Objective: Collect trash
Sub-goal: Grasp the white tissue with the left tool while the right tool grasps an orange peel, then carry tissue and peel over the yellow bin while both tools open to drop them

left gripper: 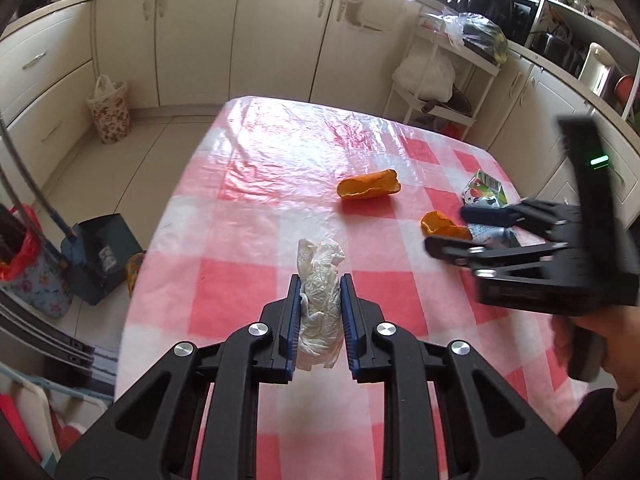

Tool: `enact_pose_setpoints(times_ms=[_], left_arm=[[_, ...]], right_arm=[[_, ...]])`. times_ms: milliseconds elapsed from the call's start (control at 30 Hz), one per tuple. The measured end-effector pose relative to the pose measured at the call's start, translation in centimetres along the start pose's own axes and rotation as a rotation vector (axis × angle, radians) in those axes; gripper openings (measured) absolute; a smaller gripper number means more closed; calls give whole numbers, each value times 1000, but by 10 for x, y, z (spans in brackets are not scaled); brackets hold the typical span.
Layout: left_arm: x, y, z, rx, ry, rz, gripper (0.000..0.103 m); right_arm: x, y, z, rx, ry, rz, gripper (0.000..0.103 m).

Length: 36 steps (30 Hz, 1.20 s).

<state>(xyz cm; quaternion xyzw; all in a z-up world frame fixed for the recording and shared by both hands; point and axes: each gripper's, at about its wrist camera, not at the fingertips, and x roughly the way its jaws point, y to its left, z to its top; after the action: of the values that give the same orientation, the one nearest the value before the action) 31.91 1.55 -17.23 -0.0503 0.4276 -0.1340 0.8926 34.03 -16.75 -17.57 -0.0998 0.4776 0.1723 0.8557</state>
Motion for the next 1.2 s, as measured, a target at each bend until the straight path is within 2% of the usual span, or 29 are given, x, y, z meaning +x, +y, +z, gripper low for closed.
enact_pose_setpoints(times_ms=[33, 100, 133, 167, 300, 433, 600, 733, 833, 900, 1033, 1133, 1167, 1200], left_arm=[[-6, 1, -2, -5, -5, -4, 18], [-18, 3, -6, -7, -16, -9, 18], [-24, 2, -8, -6, -23, -12, 18], [-31, 0, -10, -2, -31, -16, 18], [-56, -18, -13, 11, -60, -56, 18], [-81, -57, -18, 64, -80, -125, 18], [-111, -145, -31, 187, -70, -280, 18], [-127, -233, -55, 300, -14, -431, 18], [-130, -301, -78, 384, 65, -525, 18], [-130, -343, -96, 450, 107, -548, 18], [-109, -412, -131, 537, 220, -556, 18], [-76, -456, -158, 594, 338, -521, 20], [-67, -466, -165, 617, 351, -496, 26], [-60, -472, -170, 630, 367, -478, 29]], right_arm=[[11, 0, -2, -9, 34, -9, 46], [15, 1, -3, -27, 32, -41, 22], [12, -2, -2, 3, 30, -9, 20], [6, -6, -2, 44, 21, 38, 19], [-44, -4, -12, 94, -82, 106, 18], [-125, -15, -43, 176, -225, 170, 18], [-222, -40, -108, 269, -350, 93, 18], [-280, -78, -204, 392, -354, -35, 18], [-290, -101, -274, 506, -308, -92, 18], [-283, -114, -318, 577, -262, -129, 18], [-255, -140, -384, 715, -201, -159, 18], [-230, -155, -411, 786, -149, -152, 22], [-220, -161, -419, 814, -120, -153, 34], [-217, -166, -425, 839, -105, -161, 52]])
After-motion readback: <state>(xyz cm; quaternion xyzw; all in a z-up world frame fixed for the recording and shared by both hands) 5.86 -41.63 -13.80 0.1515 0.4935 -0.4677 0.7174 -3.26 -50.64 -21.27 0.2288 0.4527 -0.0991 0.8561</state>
